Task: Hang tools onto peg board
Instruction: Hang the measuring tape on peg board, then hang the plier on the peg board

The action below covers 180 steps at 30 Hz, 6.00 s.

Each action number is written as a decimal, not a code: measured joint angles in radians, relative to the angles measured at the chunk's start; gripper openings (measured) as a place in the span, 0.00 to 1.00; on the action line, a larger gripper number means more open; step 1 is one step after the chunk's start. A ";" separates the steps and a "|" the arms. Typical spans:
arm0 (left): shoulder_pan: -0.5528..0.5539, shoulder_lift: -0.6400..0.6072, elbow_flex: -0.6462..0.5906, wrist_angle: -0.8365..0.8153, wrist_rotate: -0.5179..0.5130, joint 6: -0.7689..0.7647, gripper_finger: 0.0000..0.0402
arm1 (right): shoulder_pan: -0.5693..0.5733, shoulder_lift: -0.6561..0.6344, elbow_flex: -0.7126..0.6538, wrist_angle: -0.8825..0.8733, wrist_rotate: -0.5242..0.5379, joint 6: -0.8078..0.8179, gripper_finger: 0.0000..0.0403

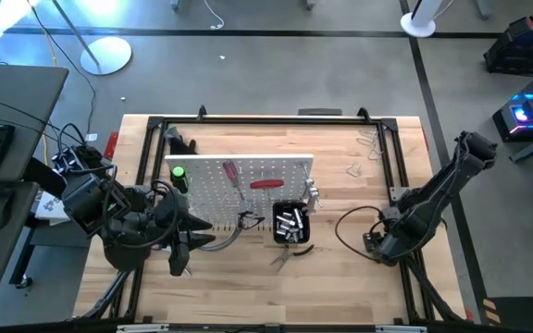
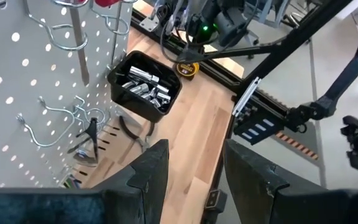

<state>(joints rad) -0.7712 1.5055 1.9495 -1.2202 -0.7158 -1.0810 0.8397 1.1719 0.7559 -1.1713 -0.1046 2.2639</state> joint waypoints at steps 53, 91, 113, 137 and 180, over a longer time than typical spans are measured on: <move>-0.119 0.109 0.000 0.307 0.349 -0.148 0.36 | -0.106 0.592 1.157 -0.066 0.340 -1.503 0.52; -0.099 0.122 0.000 0.224 0.227 -0.152 0.36 | -0.396 0.886 1.552 -0.341 0.260 -1.967 0.52; -0.087 0.122 0.000 0.241 0.209 -0.172 0.36 | -0.440 0.951 1.562 -0.380 0.240 -1.973 0.66; -0.085 0.109 0.000 0.237 0.211 -0.042 0.36 | -0.358 0.811 1.587 -0.379 0.382 -1.861 0.95; -0.246 0.086 -0.517 0.263 0.437 -0.714 0.07 | 0.123 0.697 0.722 0.309 0.174 -0.778 0.96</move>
<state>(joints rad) -1.0170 1.5920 1.4326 -0.9571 -0.2790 -1.7945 0.9627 1.8690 1.4780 -0.8620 0.0694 1.4855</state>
